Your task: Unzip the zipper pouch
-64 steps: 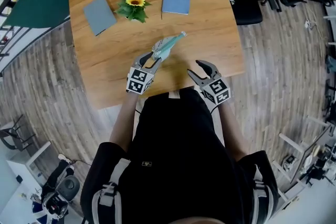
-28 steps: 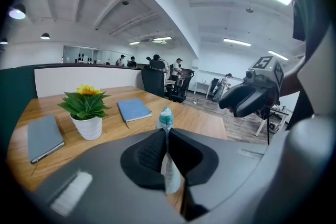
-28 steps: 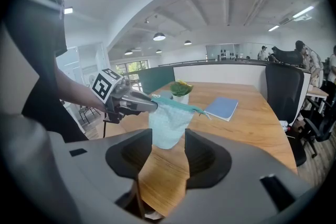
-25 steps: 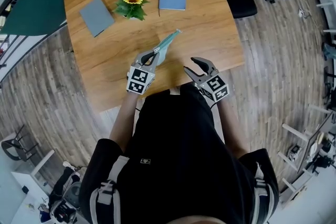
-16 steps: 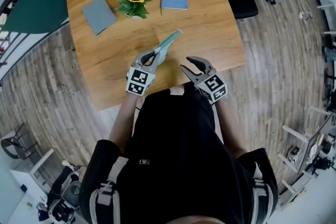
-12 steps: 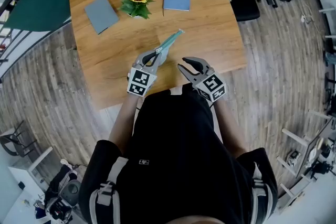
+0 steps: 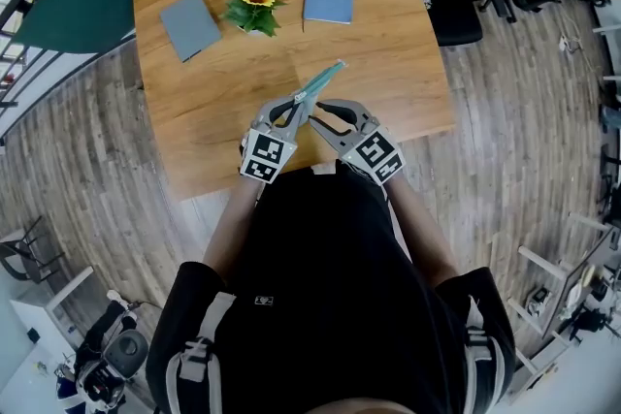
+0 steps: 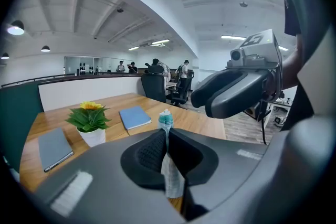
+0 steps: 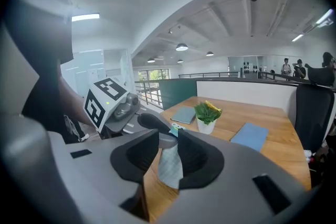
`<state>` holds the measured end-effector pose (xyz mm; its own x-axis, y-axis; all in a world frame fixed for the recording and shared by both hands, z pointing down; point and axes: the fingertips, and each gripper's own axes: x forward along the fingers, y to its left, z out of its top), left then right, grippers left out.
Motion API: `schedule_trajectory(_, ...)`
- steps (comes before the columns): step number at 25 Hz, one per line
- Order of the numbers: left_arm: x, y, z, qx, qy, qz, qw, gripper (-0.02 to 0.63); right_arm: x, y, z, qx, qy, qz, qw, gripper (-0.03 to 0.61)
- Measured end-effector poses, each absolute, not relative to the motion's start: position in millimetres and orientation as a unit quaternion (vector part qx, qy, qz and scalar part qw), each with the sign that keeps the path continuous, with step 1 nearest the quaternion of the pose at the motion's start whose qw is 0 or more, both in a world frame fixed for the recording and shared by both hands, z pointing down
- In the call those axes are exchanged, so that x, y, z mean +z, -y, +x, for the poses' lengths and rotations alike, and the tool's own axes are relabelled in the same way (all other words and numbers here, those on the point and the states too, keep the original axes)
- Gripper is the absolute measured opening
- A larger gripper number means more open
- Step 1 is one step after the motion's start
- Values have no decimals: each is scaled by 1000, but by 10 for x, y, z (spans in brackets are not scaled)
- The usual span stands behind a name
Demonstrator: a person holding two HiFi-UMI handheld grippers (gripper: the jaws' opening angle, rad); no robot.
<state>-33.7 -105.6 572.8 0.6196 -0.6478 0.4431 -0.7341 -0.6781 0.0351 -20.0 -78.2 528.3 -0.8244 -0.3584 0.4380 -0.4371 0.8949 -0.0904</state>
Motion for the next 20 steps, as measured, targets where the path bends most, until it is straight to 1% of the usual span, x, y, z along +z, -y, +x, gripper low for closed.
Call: schedule_trajectory(20, 5679, 980, -66, 217, 359, 904, 87, 5, 5230, 939, -276, 58, 942, 234, 235, 130)
